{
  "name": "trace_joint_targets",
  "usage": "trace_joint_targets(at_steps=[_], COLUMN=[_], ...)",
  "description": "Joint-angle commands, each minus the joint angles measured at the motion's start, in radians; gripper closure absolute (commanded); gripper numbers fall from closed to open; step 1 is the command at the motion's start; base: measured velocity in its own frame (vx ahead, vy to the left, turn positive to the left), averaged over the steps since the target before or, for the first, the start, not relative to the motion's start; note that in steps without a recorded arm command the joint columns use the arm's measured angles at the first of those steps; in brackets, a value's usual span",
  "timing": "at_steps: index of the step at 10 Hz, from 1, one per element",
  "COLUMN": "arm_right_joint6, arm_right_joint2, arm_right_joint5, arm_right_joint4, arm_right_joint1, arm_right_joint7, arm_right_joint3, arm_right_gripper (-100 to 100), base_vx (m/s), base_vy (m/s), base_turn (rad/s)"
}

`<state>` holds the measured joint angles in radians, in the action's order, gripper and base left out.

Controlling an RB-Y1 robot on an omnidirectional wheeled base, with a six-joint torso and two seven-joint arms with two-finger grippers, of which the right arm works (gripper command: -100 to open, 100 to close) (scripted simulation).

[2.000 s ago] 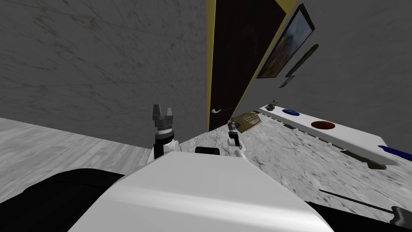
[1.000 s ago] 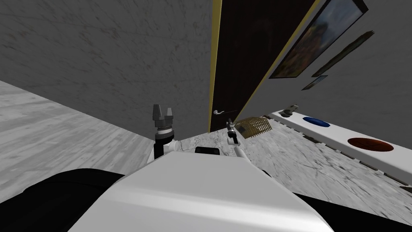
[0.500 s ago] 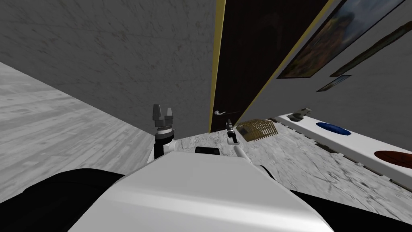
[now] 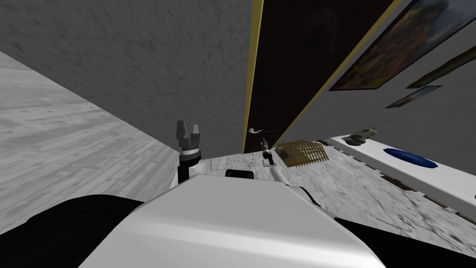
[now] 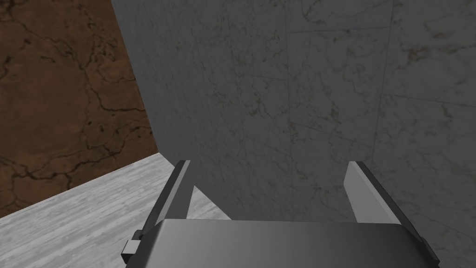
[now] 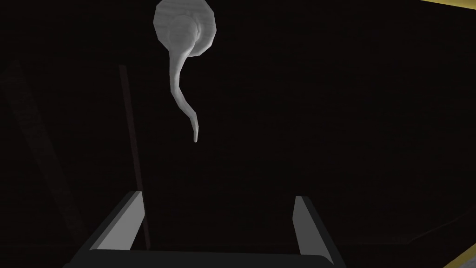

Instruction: Pull the door open

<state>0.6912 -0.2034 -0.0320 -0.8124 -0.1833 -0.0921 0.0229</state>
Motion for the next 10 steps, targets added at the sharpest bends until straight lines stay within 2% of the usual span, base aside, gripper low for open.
trace_joint_targets(at_steps=[1, 6, 10], arm_right_joint6=[0.005, 0.025, 0.035], arm_right_joint2=[-0.008, -0.025, -0.035], arm_right_joint5=[0.002, 0.006, 0.009], arm_right_joint4=[0.042, 0.183, 0.257], arm_right_joint1=[-0.019, -0.085, -0.12], arm_right_joint7=[-0.007, -0.022, -0.029], arm_right_joint3=[-0.002, -0.007, -0.01], arm_right_gripper=[-100, -100, -100], base_vx=[0.007, 0.009, 0.003], base_vy=[-0.092, -0.091, -0.067], base_turn=[0.215, 0.202, 0.17])
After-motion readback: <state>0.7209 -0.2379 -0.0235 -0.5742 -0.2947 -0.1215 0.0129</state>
